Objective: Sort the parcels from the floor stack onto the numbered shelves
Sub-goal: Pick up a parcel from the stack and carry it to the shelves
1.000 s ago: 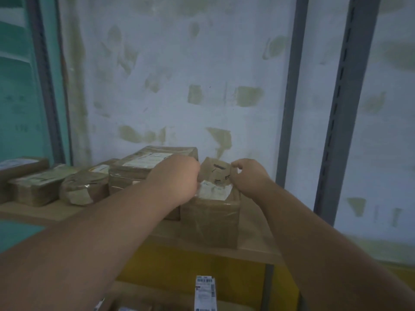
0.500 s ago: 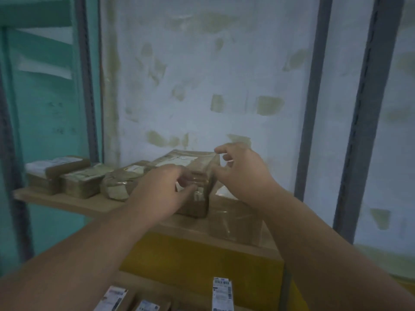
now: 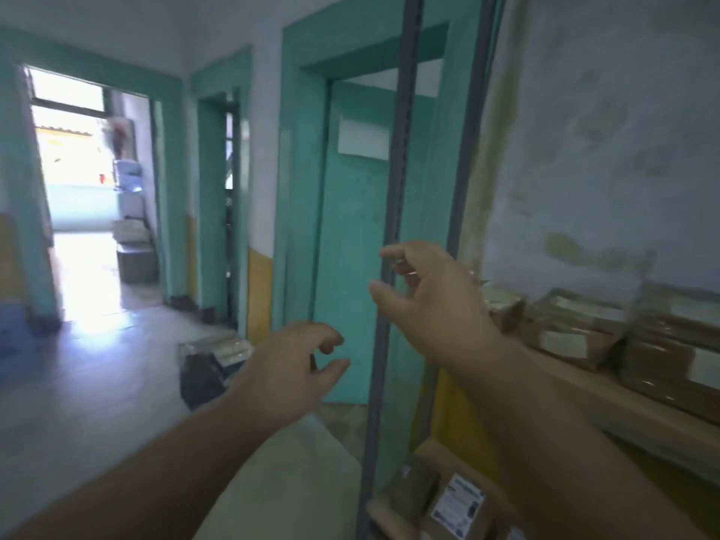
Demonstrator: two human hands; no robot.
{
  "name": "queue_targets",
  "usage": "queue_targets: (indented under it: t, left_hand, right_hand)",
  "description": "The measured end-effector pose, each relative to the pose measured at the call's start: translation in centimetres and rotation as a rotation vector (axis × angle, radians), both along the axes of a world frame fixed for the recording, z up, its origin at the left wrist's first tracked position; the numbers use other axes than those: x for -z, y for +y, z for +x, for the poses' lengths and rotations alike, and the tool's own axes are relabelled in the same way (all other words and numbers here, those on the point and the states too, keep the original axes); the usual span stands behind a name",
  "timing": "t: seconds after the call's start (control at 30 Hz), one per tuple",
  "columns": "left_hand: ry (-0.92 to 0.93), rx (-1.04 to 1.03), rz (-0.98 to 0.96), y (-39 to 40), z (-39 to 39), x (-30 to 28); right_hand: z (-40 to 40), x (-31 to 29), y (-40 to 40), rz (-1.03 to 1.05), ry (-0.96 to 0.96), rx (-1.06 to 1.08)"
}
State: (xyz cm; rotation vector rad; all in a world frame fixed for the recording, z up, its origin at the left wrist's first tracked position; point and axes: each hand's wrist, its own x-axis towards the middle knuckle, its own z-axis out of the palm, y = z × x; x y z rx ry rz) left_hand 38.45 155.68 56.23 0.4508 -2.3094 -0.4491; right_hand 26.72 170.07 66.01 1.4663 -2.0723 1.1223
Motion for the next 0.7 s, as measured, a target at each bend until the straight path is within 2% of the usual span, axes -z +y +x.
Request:
queue_targets:
  t: [0.17, 0.3, 0.5, 0.7]
  left_hand:
    - [-0.058, -0.164, -0.006, -9.0, 6.1, 2.1]
    - [-0.050, -0.250, 0.063, -15.6, 8.8, 4.3]
    - [-0.131, -0.412, 0.108, -26.9, 9.0, 7.4]
    - [-0.159, -0.578, 0.157, -40.0, 8.5, 7.6]
  right_hand:
    - [3.7, 1.9, -11.9, 0.013, -0.021, -0.171]
    - [4.9, 4.3, -20.1, 0.054, -0.007, -0.279]
    - [3.3, 7.0, -32.9, 0.053, -0.021, -0.381]
    - [1.3, 6.4, -47.8, 0.123, -0.052, -0.505]
